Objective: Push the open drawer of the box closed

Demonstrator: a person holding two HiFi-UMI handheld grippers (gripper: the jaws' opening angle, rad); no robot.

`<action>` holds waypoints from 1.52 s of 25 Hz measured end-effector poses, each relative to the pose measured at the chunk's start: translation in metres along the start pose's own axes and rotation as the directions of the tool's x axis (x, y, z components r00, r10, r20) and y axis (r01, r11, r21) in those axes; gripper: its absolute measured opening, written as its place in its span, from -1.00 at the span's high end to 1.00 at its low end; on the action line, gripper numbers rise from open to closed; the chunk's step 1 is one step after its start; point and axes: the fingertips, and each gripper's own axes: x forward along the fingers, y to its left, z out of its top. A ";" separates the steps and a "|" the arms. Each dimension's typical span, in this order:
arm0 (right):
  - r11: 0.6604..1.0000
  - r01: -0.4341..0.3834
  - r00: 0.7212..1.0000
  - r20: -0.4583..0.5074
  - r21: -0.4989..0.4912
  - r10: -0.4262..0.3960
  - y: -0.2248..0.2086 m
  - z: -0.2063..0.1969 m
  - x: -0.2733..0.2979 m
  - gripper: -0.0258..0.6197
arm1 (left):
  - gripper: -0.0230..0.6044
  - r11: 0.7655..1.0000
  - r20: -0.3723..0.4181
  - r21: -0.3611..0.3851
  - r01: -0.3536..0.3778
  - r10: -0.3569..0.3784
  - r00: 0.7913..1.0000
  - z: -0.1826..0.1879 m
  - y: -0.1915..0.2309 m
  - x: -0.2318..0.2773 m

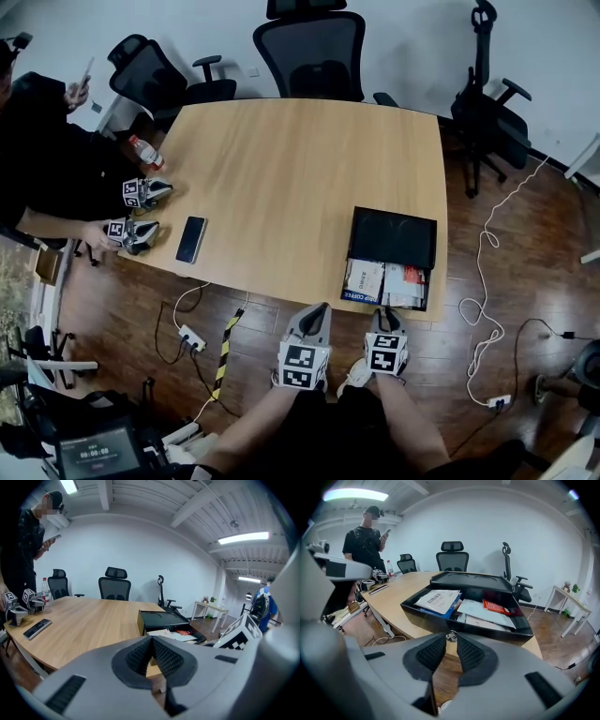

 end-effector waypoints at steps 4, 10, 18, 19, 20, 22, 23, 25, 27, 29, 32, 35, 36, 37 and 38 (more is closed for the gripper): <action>1.000 0.003 1.000 0.001 -0.014 -0.003 -0.004 0.006 0.004 0.68 | 0.93 1.000 0.004 -0.024 -0.018 0.018 1.000 -0.002 0.006 0.000; 1.000 -0.002 1.000 0.007 -0.021 0.002 -0.006 0.021 0.017 0.68 | 0.93 0.996 -0.007 -0.076 -0.044 0.043 0.999 -0.007 0.018 0.007; 0.999 -0.001 1.000 0.018 -0.037 0.002 -0.013 0.035 0.027 0.68 | 0.93 0.995 -0.019 -0.082 -0.063 0.062 0.998 -0.008 0.023 0.008; 0.999 -0.002 1.000 0.018 -0.034 0.002 -0.014 0.037 0.029 0.68 | 0.93 0.995 -0.017 -0.082 -0.063 0.061 0.998 -0.007 0.023 0.008; 0.999 -0.003 1.000 0.016 -0.032 0.004 -0.015 0.037 0.030 0.68 | 0.93 0.995 -0.014 -0.081 -0.061 0.060 0.998 -0.006 0.023 0.008; 1.000 -0.007 1.000 0.014 -0.030 0.007 -0.017 0.039 0.032 0.68 | 0.93 0.996 -0.007 -0.078 -0.053 0.053 0.999 -0.004 0.021 0.008; 1.000 -0.006 1.000 0.015 -0.028 0.006 -0.019 0.040 0.033 0.68 | 0.93 0.996 -0.003 -0.075 -0.049 0.049 0.999 -0.003 0.019 0.008; 1.000 -0.002 1.000 0.019 -0.025 0.002 -0.022 0.044 0.036 0.68 | 0.93 0.997 -0.001 -0.066 -0.046 0.046 0.999 -0.002 0.014 0.009; 1.000 0.000 1.000 0.025 -0.016 0.001 -0.024 0.048 0.038 0.68 | 0.93 0.997 -0.012 -0.062 -0.051 0.050 0.999 -0.003 0.012 0.010; 1.000 -0.007 0.999 0.035 0.004 0.007 -0.025 0.055 0.042 0.68 | 0.93 0.995 -0.023 -0.079 -0.061 0.059 0.998 -0.004 0.016 0.011; 1.000 -0.016 0.999 0.034 -0.003 0.016 -0.030 0.061 0.049 0.68 | 0.93 0.991 -0.039 -0.098 -0.091 0.087 0.995 -0.006 0.028 0.012; 1.000 -0.018 0.999 0.032 -0.001 0.018 -0.033 0.066 0.055 0.68 | 0.93 0.989 -0.040 -0.096 -0.108 0.105 0.994 -0.006 0.035 0.011; 1.000 -0.018 0.999 0.032 0.012 0.017 -0.034 0.068 0.056 0.68 | 0.93 0.989 -0.039 -0.097 -0.113 0.110 0.993 -0.005 0.037 0.011; 0.999 -0.018 0.999 0.032 0.030 0.017 -0.034 0.069 0.057 0.68 | 0.93 0.988 -0.038 -0.098 -0.118 0.115 0.993 -0.004 0.039 0.011; 0.999 -0.019 0.999 0.033 0.047 0.017 -0.034 0.071 0.058 0.68 | 0.93 0.987 -0.036 -0.101 -0.123 0.120 0.992 -0.002 0.042 0.010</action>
